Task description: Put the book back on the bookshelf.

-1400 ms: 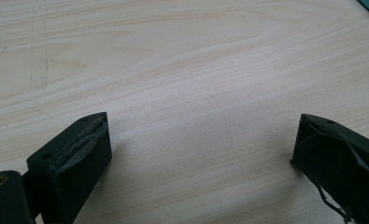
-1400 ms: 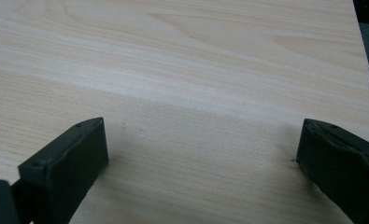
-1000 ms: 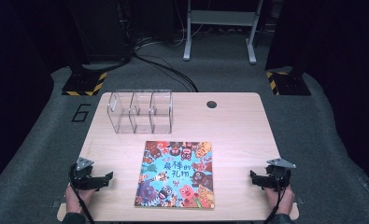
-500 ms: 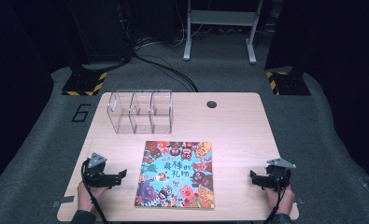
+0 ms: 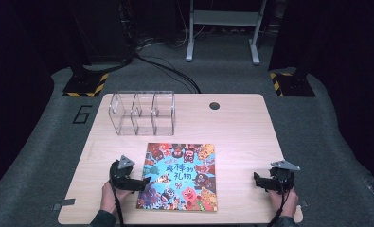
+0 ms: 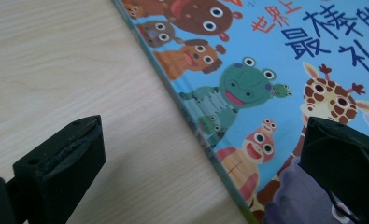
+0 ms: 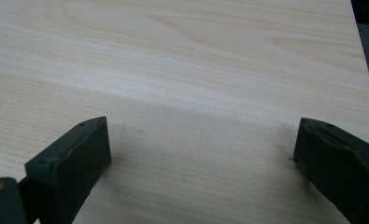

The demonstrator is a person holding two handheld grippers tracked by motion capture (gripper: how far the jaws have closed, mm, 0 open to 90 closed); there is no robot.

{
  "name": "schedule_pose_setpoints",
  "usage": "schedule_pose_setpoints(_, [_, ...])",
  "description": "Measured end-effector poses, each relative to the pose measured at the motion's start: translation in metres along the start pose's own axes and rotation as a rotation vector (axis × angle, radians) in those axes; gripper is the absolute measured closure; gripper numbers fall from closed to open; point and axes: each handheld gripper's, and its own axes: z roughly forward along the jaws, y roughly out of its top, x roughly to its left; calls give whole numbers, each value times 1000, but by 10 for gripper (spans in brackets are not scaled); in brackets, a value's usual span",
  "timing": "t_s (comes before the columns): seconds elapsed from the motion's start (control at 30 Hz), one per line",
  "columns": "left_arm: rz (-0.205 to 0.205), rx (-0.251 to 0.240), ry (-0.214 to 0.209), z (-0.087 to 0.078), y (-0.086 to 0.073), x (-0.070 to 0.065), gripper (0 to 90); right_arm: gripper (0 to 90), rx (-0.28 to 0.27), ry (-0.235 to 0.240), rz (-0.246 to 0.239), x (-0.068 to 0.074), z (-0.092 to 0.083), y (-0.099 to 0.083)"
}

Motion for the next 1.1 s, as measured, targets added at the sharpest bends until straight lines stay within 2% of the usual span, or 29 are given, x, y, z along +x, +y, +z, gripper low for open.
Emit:
schedule_pose_setpoints(0.07, [10,20,-15,5,1,-3,1,35,0,0,0,0,0,0])
schedule_pose_setpoints(0.13, [16,22,-16,9,2,-7,2,36,-1,0,0,0,0,0])
schedule_pose_setpoints(0.17, [21,27,-33,10,2,-9,1,36,0,0,-2,0,0,0])
schedule_pose_setpoints(0.2, [8,17,-28,11,3,-11,2,37,1,1,-6,0,0,0])
schedule_pose_setpoints(0.27, [25,28,-44,12,4,-13,6,37,2,1,-5,0,0,0])
schedule_pose_setpoints(0.3, [19,18,-45,13,4,-14,10,37,1,1,-5,0,0,0])
schedule_pose_setpoints(0.33, [36,28,-51,12,5,-14,15,37,3,1,-2,0,0,0])
schedule_pose_setpoints(0.43, [47,21,-65,14,6,-18,37,38,2,1,-2,0,0,0])
schedule_pose_setpoints(0.53, [34,1,-72,16,6,-23,52,38,1,1,-5,0,0,0])
schedule_pose_setpoints(0.57, [48,18,-68,15,6,-23,54,38,2,1,-3,0,0,0])
schedule_pose_setpoints(0.7, [22,-12,-51,17,5,-26,51,40,1,1,-4,0,0,0])
schedule_pose_setpoints(0.8, [23,2,-41,17,6,-27,50,41,0,1,-5,0,0,0])
schedule_pose_setpoints(0.9, [-10,6,-21,18,8,-31,49,42,0,1,-5,0,0,0])
schedule_pose_setpoints(0.93, [-2,18,-22,18,9,-30,47,43,0,1,-5,0,0,0])
schedule_pose_setpoints(0.97, [-17,15,-17,19,10,-31,46,44,-1,1,-4,0,0,0])
schedule_pose_setpoints(1.1, [-12,19,-1,19,10,-32,42,46,0,1,-5,0,0,0])
